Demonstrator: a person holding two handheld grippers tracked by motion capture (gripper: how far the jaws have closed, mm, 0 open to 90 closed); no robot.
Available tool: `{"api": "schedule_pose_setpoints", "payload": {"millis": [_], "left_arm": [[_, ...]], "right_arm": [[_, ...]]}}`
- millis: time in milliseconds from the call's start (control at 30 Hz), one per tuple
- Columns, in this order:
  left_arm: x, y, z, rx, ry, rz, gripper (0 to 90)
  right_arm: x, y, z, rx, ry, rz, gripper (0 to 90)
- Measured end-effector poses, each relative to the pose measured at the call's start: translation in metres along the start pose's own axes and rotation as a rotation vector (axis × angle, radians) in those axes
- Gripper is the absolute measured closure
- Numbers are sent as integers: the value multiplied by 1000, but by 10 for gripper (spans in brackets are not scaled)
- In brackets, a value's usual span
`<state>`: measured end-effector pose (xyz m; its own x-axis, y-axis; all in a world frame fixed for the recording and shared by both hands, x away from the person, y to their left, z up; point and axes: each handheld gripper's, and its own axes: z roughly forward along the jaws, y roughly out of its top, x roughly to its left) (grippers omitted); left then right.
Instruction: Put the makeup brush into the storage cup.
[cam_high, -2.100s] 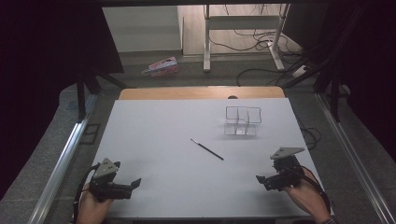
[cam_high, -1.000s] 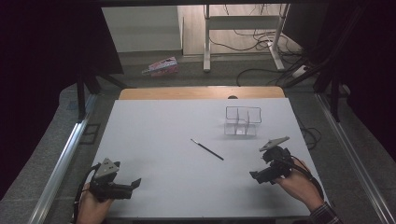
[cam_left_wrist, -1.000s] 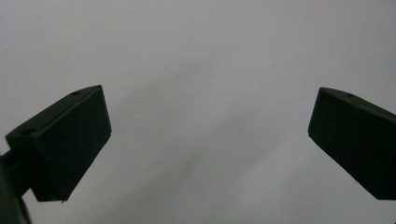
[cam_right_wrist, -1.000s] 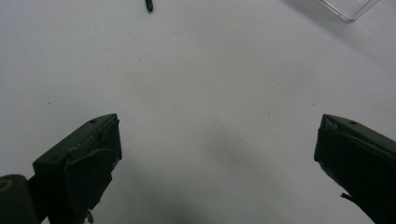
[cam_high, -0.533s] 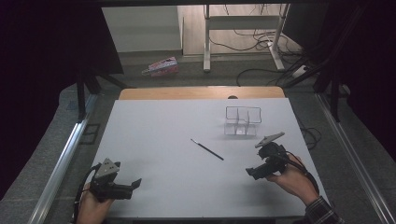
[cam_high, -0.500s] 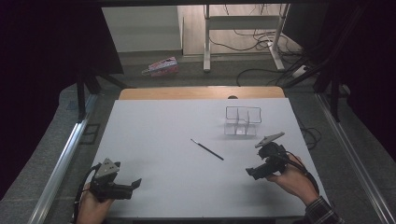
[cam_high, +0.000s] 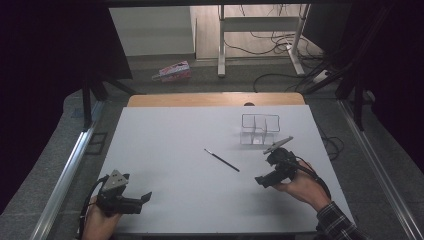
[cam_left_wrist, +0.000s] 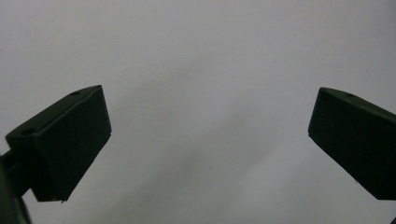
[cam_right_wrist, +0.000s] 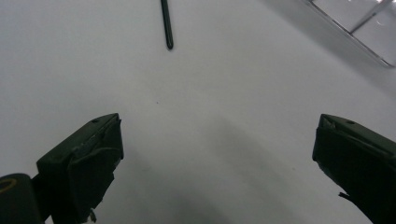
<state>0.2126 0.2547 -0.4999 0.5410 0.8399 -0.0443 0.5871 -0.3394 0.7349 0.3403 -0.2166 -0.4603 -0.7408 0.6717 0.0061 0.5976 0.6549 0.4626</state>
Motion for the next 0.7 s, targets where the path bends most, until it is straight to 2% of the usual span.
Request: {"api": "schedule_pose_setpoints", "payload": {"millis": [267, 700], "left_arm": [[0, 0, 0, -4, 1, -4, 0], [0, 0, 1, 4, -4, 1, 0]], "right_arm": [[6, 15, 6, 4, 16, -19, 53], [9, 34, 16, 11, 36, -50, 139]]}}
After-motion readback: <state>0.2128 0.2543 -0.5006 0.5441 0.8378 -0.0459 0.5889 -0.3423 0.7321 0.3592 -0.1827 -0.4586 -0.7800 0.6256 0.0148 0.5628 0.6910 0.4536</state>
